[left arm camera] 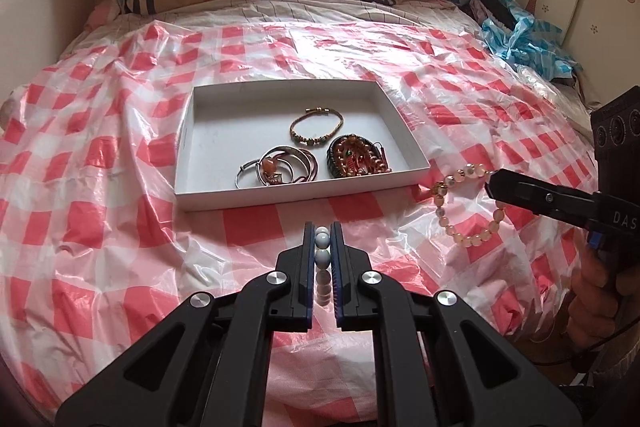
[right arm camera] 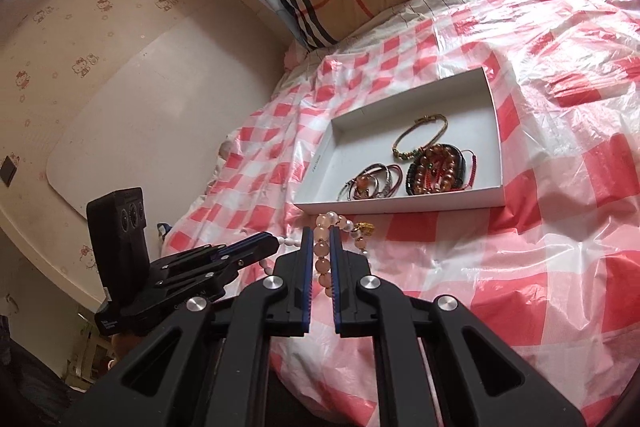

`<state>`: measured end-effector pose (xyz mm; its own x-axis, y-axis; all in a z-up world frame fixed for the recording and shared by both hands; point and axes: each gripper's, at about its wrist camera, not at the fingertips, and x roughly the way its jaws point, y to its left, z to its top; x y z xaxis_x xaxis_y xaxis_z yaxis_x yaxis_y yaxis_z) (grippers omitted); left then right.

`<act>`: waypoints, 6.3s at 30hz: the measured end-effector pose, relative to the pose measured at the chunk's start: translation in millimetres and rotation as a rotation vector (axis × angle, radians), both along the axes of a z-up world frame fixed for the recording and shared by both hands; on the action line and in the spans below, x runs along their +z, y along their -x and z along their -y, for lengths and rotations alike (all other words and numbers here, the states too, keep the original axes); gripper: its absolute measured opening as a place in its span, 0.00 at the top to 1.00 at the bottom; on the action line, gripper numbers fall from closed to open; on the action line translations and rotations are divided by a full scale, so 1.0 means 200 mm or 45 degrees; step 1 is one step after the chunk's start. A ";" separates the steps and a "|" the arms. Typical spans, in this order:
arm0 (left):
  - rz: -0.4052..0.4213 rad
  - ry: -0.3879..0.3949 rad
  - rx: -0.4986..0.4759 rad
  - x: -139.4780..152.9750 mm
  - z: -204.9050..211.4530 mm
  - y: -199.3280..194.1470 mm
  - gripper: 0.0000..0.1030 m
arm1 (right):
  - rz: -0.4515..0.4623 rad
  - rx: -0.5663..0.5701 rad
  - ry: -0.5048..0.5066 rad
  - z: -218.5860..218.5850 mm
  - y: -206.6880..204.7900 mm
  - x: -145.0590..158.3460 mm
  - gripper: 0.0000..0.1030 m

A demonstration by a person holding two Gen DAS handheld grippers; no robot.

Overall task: Organize jewelry
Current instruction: 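Lift both bead bracelets and carry them toward the white tray with both tools, then lower the white bead bracelet into the tray with the left tool while the right lowers the peach one, then open both tools to release the bracelets into the tray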

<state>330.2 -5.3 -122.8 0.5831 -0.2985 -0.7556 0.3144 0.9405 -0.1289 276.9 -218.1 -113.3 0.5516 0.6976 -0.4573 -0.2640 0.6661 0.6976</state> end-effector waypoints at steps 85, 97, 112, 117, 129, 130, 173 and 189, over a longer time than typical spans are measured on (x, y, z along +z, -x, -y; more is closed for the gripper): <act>0.243 -0.059 0.066 0.26 0.02 0.02 0.93 | 0.185 0.028 -0.058 -0.11 0.00 0.24 0.92; 0.231 -0.062 0.062 0.19 0.04 -0.07 0.93 | 0.169 0.029 -0.063 -0.12 -0.13 0.16 0.92; 0.229 -0.061 0.056 0.13 0.06 -0.19 0.93 | 0.153 0.028 -0.060 -0.13 -0.24 0.08 0.92; 0.226 -0.059 0.056 0.11 0.07 -0.23 0.93 | 0.154 0.028 -0.059 -0.13 -0.27 0.07 0.92; 0.224 -0.058 0.055 0.09 0.08 -0.28 0.93 | 0.154 0.027 -0.060 -0.14 -0.29 0.06 0.91; 0.225 -0.057 0.056 0.08 0.09 -0.29 0.93 | 0.155 0.027 -0.061 -0.14 -0.29 0.06 0.91; 0.096 -0.169 0.215 -0.24 0.00 -0.58 0.65 | -0.007 -0.167 0.204 -0.02 -0.53 -0.27 0.67; 0.166 -0.197 0.270 0.02 -0.03 -0.24 0.24 | 0.132 -0.234 0.391 0.03 -0.17 0.06 0.57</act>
<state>378.5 -0.3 -118.3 0.7155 -0.0465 -0.6971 0.1132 0.9923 0.0500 310.5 -224.5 -100.5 0.7093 0.4214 -0.5652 -0.1791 0.8831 0.4337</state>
